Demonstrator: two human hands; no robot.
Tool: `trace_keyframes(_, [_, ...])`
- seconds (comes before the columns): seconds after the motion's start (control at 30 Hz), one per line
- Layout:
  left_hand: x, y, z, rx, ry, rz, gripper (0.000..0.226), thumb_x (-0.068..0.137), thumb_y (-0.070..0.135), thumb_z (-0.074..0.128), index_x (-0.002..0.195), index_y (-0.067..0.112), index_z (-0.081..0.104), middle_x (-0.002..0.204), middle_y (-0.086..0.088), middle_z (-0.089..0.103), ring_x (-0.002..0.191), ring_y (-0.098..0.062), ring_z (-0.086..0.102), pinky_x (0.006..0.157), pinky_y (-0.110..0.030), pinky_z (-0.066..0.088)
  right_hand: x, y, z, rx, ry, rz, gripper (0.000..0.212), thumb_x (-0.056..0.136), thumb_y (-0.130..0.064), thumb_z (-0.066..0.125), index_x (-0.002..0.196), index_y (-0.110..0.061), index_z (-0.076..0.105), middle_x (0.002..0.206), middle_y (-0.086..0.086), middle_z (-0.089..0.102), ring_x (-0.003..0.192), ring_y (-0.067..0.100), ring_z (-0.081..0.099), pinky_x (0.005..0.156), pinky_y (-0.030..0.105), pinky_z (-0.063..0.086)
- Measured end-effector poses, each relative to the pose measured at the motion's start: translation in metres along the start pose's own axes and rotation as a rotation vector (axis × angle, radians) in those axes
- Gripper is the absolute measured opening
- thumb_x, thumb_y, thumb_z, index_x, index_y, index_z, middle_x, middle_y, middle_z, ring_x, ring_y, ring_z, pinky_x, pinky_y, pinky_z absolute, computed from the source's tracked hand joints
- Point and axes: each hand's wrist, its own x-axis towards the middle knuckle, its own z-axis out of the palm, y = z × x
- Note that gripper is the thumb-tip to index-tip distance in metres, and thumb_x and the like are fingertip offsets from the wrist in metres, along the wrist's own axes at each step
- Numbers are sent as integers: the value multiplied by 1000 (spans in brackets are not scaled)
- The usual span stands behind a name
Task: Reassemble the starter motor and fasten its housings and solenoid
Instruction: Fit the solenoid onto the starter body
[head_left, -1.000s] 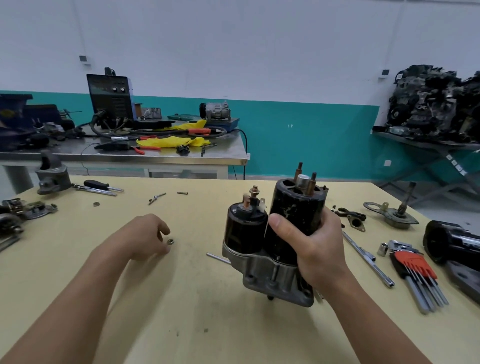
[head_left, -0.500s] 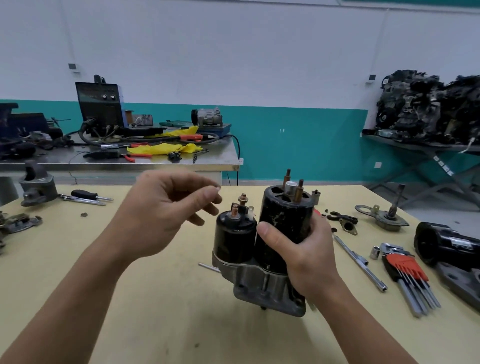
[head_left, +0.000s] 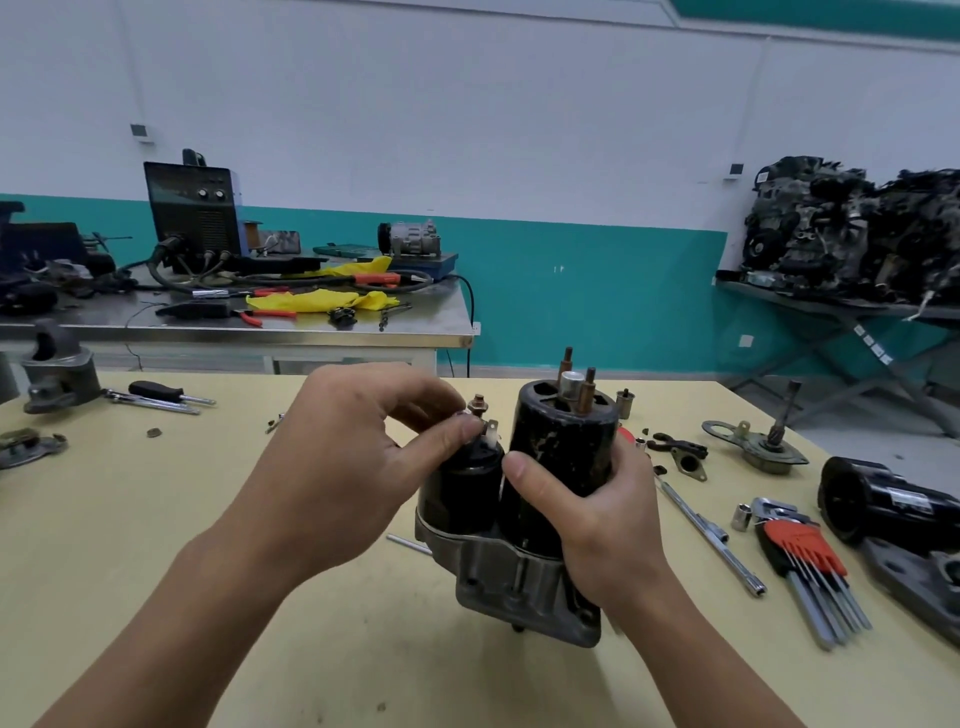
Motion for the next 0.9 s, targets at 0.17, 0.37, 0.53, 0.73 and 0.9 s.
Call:
trace_keyframes(0.17, [0, 5, 12, 61, 129, -6, 24, 78, 43, 70, 81, 21, 78, 73, 17, 72, 75, 0, 67, 69, -14, 54, 0, -1, 0, 2, 1, 8, 31, 63, -49, 79, 91, -51, 66, 91, -17, 73, 86, 4, 71, 63, 16, 56])
trace_keyframes(0.37, [-1, -5, 6, -123, 17, -125, 10, 83, 31, 71, 89, 37, 76, 84, 24, 73, 82, 3, 69, 65, -10, 53, 0, -2, 0, -9, 2, -4, 30, 64, -48, 80, 91, -47, 67, 90, -17, 72, 85, 3, 71, 62, 14, 54])
trace_keyframes(0.53, [1, -23, 3, -433, 43, -259, 25, 94, 18, 59, 113, 30, 69, 94, 10, 77, 86, -11, 74, 65, -23, 60, 0, 1, -3, -1, 21, 33, 33, 64, -48, 80, 94, -39, 68, 92, -9, 74, 87, 10, 72, 67, 21, 58])
trace_keyframes(0.73, [-3, -26, 22, -504, -66, -263, 47, 74, 45, 75, 117, 26, 69, 97, 6, 79, 94, -11, 74, 75, -20, 58, 1, 1, -4, 8, 16, 42, 34, 67, -46, 80, 95, -31, 69, 93, -2, 75, 88, 18, 73, 69, 31, 61])
trace_keyframes(0.9, [1, -36, 20, -636, -82, -320, 29, 98, 27, 47, 120, 27, 66, 100, 1, 79, 98, -15, 74, 74, -22, 59, 0, 3, -8, 0, 23, 57, 31, 64, -50, 77, 90, -35, 69, 89, -5, 74, 85, 15, 73, 69, 29, 61])
